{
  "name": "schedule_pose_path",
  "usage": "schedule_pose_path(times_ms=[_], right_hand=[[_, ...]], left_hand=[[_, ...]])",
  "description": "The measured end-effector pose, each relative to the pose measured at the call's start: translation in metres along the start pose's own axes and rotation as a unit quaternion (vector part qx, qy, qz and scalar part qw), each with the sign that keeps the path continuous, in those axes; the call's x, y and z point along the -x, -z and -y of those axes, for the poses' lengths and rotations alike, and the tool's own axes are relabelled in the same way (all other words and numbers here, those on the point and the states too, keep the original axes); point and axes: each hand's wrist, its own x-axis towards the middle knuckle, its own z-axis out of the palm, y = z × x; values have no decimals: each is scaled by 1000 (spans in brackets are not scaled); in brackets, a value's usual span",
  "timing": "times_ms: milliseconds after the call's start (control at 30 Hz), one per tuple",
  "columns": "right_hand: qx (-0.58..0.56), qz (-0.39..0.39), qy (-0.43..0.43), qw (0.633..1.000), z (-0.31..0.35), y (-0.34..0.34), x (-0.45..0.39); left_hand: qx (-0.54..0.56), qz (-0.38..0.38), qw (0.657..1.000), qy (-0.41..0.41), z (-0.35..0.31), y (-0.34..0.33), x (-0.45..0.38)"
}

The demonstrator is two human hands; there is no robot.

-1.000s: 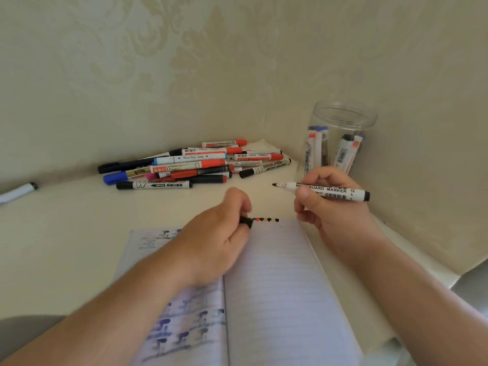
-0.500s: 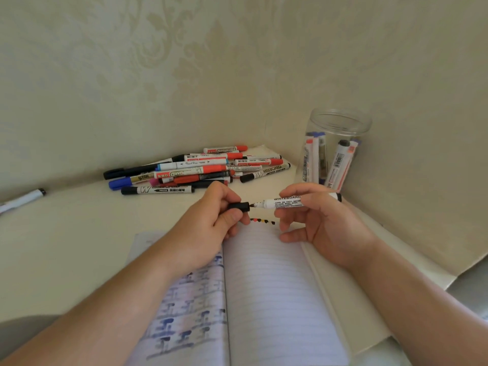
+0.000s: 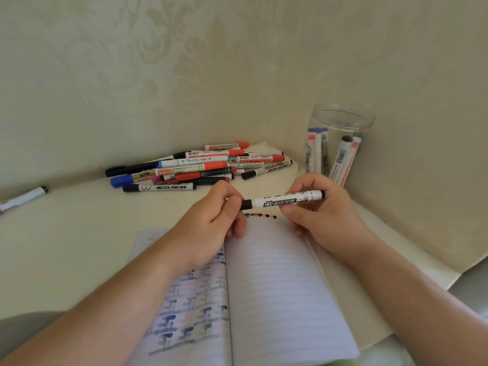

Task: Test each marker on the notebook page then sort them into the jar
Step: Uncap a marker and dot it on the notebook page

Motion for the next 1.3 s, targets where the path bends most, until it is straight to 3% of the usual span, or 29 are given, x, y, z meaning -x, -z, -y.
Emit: schedule_pose_path(times_ms=[133,300,633,800,900,1000,1067,1167,1300], right_hand=[[-1,46,1,999,1,-1,2],[45,45,-4,998,-4,2,-2],[101,69,-3,992,-5,-5,-2],[28,-49,-33,998,17,1,-3],[-39,-165,59,984,62,23,-8],[57,-263,180,946,108,61,-21],[163,-291,201,921,123,84,-37],[312,-257,149,902,123,94,-59],[458,-154,91,871,119,81,-67]], left_hand=[[-18,-4,1000,-6,2,2,-1],[-65,-5,998,-16,4,0,1],[-22,-25,999,18,6,2,-4],[43,-13,998,35,3,-1,-7],[-47,26,998,33,2,-4,-6],[-207,71,976,15,-3,-7,-3],[-257,82,963,9,-9,-9,0],[-271,87,959,-6,-13,-11,4],[-272,86,958,-10,-14,-12,6]])
